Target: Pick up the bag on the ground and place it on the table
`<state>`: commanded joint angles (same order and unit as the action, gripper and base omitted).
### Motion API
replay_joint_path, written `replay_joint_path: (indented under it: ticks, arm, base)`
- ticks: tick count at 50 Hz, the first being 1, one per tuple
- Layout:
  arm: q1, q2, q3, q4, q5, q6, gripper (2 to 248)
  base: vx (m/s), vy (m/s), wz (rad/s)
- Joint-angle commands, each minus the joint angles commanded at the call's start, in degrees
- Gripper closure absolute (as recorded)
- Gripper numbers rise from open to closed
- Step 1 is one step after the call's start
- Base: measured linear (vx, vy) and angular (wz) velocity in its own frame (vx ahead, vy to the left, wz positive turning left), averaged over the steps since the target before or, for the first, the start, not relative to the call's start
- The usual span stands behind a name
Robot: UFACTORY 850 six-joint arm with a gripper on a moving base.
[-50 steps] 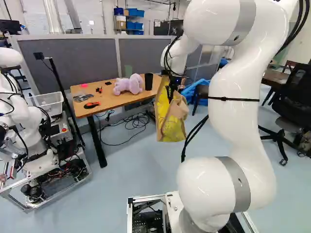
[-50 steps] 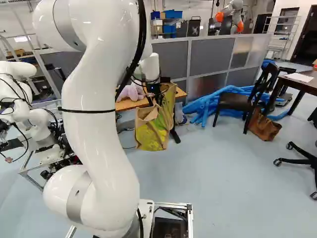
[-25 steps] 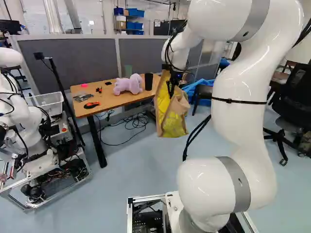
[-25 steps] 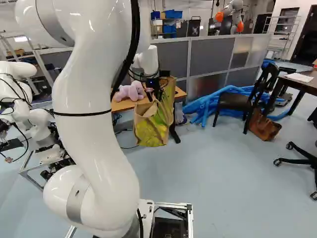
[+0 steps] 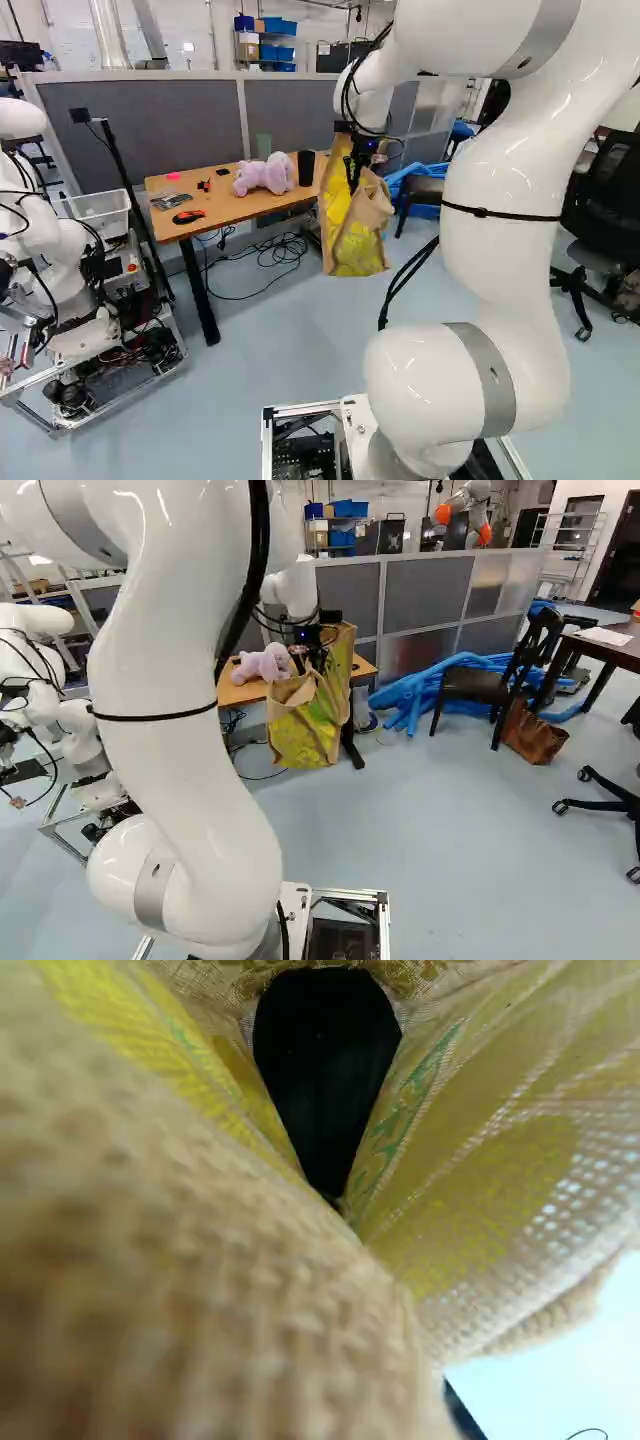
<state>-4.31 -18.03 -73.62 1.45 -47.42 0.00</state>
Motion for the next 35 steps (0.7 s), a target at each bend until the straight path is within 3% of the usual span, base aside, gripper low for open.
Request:
replay_joint_path:
  ticks: [16, 35]
  arm:
    - [0.1, 1.5, -1.0, 0.0, -1.8, 0.0, 227]
    - [0.1, 0.6, -2.7, 0.0, -4.2, 0.0, 227]
  base:
    - [0.0, 0.0, 0.0]
    - [0.0, 0.0, 0.0]
